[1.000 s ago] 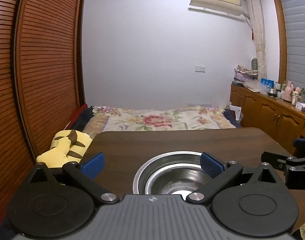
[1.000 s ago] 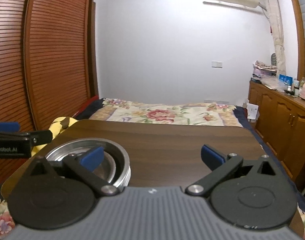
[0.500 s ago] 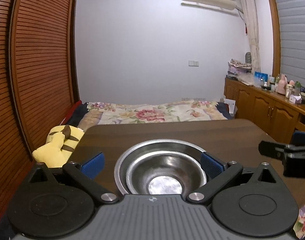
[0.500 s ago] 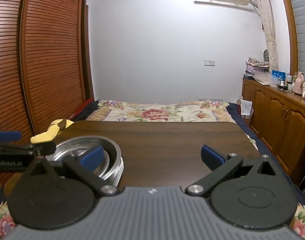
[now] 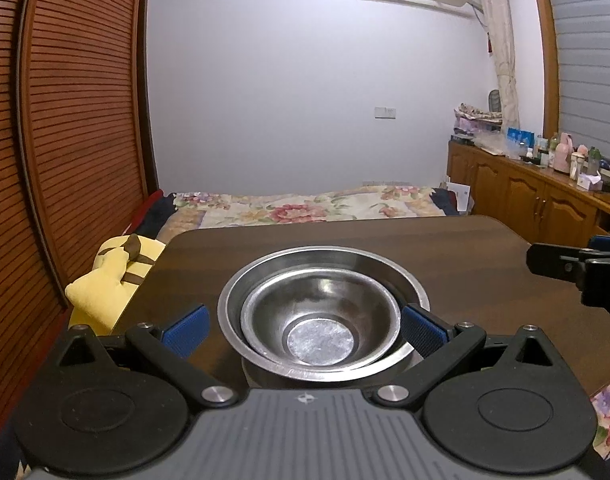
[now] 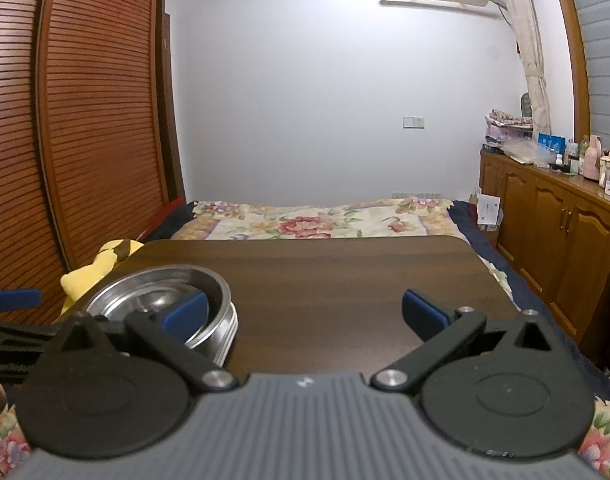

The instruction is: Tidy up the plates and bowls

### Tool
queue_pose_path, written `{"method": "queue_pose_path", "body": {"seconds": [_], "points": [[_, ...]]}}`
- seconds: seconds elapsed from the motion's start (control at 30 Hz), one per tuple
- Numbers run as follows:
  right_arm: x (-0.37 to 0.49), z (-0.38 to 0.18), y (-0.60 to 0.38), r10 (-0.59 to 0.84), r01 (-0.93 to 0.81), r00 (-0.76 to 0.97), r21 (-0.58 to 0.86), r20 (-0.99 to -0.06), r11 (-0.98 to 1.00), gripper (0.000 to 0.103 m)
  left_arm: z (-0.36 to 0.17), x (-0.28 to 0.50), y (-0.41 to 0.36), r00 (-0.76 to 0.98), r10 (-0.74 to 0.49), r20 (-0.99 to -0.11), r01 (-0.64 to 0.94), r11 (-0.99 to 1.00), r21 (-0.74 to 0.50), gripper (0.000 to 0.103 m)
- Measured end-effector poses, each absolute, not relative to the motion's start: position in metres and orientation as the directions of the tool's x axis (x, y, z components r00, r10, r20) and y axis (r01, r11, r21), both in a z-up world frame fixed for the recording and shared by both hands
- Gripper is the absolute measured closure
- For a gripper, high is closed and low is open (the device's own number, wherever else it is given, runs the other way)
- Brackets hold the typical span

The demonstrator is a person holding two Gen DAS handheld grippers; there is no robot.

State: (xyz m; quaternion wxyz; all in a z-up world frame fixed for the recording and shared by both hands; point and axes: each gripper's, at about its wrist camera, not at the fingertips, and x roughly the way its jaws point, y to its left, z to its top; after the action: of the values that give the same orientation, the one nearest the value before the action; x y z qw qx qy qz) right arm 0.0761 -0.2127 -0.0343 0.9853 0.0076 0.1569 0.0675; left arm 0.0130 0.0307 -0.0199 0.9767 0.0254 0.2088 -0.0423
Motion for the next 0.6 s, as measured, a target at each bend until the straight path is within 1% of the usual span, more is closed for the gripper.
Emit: {"method": "queue_pose_path", "body": {"seconds": [0.4,0.6], "points": [[0.080,-0.051,-0.218,0.110,-0.108,0.944,0.023,-0.311,0.994,0.000,-0.039,0.016,0.035,0.904,-0.057,-0.425,0.076,0.997,0.028,0.000],[0.085,-0.063,-0.222,0.104,-0.101,0.936,0.025,-0.337,0.995,0.000,-0.047,0.016,0.036,0.901,-0.045,-0.430,0.063,0.998,0.027,0.000]]}}
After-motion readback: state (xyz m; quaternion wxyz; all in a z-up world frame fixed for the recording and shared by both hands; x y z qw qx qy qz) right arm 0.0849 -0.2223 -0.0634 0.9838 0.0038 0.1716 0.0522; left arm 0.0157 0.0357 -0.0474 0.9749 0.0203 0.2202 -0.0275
